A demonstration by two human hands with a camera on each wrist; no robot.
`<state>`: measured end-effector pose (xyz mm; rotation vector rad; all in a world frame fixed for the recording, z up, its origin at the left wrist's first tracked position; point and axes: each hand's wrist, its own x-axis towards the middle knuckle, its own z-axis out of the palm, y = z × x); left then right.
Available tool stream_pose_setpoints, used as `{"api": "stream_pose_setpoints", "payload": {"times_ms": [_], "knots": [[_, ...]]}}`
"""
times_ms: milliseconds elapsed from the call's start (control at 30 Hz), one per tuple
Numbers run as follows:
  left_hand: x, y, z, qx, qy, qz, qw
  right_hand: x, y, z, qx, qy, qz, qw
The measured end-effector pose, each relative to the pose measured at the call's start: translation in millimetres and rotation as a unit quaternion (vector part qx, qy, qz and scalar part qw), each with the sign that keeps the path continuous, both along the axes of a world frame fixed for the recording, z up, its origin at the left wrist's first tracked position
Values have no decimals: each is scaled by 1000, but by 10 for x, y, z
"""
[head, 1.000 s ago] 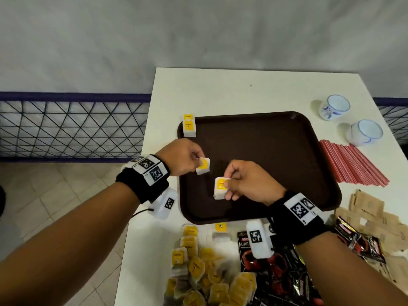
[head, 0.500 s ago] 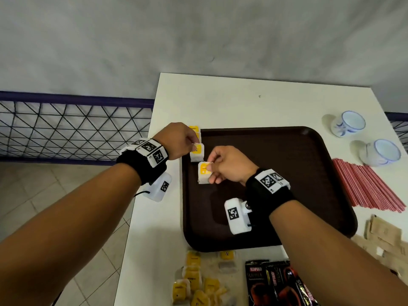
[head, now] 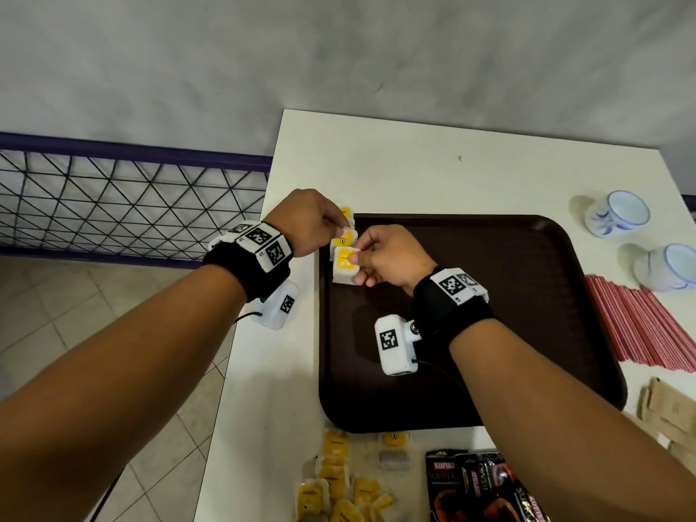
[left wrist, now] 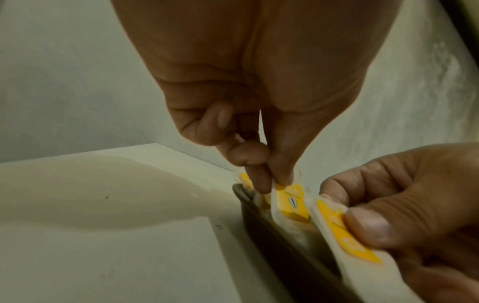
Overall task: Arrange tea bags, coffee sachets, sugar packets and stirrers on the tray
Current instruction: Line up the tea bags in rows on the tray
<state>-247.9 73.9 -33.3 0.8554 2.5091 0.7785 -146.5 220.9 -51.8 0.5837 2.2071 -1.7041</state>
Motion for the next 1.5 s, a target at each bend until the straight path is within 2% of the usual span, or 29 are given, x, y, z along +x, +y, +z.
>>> {"api": "stream_pose_setpoints", "payload": {"times_ms": [333, 800, 967, 1167, 1367, 1500], "knots": [[-23, -16, -92, 10, 14, 10, 1000, -118, -78, -102, 19, -20, -47, 998], [113, -99, -106, 18, 31, 71, 997, -46, -141, 25, 73, -15, -66, 995], [535, -339, 44, 11, 33, 63, 997, 633, 7, 230, 70, -4, -48, 996], [1333, -689, -23, -61, -68, -25, 996, 1717, -4, 233, 62, -65, -2, 996], [1861, -775, -65, -43, -166, -51, 984, 2240, -114, 243, 31, -82, 2, 996], [2049, -815, -46, -45, -177, -69, 981, 2471, -127, 344, 55, -98, 45, 993]]}}
